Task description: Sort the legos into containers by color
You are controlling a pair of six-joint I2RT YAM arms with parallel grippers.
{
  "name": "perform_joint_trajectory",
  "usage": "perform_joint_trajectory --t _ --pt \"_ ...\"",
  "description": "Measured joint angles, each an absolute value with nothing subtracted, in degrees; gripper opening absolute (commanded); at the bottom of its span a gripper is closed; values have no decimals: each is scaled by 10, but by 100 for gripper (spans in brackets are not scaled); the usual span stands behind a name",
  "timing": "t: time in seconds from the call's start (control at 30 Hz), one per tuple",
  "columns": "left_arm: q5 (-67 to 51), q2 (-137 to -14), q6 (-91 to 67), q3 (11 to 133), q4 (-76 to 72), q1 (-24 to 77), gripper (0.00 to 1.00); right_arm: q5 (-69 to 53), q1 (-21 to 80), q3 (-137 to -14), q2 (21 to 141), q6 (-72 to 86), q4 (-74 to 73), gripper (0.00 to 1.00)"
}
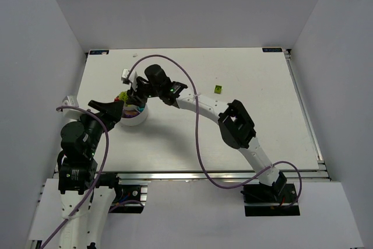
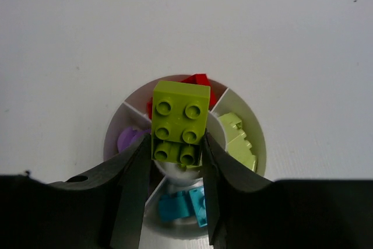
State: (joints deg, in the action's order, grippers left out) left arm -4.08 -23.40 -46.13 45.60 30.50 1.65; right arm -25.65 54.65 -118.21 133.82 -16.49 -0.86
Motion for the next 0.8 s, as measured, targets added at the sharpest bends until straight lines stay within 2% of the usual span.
perform_joint_trajectory --t 0.57,0.8 --pt "-36 -228 -459 456 315 17 77 -215 548 -1201 1355 -150 31 24" --pt "-36 -228 -459 456 316 17 77 -214 548 -1187 1359 -150 32 46"
